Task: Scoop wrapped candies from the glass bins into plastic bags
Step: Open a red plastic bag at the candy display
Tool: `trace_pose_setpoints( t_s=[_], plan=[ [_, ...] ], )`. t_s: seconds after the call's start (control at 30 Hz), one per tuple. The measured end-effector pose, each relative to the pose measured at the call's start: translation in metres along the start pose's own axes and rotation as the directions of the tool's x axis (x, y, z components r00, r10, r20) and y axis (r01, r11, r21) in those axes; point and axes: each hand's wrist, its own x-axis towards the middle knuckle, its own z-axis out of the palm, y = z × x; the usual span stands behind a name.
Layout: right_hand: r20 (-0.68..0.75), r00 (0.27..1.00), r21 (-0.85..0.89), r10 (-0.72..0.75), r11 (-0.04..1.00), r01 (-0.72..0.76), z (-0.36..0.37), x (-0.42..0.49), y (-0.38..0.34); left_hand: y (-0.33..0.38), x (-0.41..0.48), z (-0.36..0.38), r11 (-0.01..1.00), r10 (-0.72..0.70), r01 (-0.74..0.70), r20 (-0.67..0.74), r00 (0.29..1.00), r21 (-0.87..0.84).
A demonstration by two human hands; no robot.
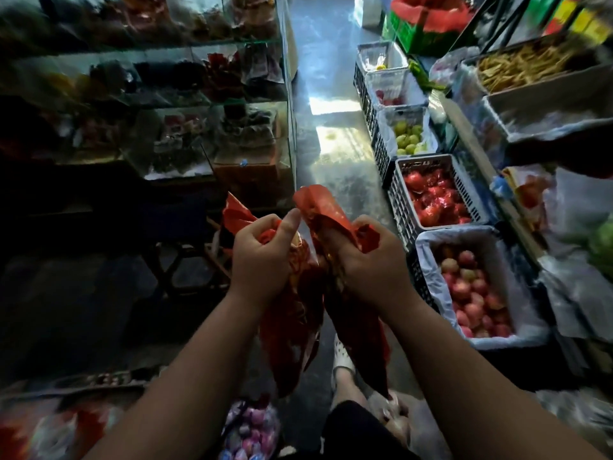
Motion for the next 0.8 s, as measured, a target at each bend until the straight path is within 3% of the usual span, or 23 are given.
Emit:
trace_pose_setpoints(
  t_s=[0.2,0.4,0.6,0.8],
  plan=[
    [0.117,0.993,0.002,-0.021,1.000,0.021,0.013,0.134,0.038,-0.019,0.116,0.048,0.997,-0.072,0.072,-0.010,0.997,0.030],
    [0.327,0.940,0.002,-0.101,0.994,0.106,0.057,0.251,0.023,-0.006,0.212,0.049,0.999,-0.032,0.034,-0.098,0.995,0.019],
    [0.485,0.854,0.053,-0.186,0.981,0.184,0.138,0.334,0.006,-0.021,0.292,0.007,0.999,-0.052,0.052,-0.318,0.947,-0.008],
    [0.598,0.783,0.061,-0.170,0.984,0.167,0.256,0.400,-0.005,-0.048,0.375,-0.070,0.998,-0.065,0.060,-0.468,0.881,-0.026]
  ],
)
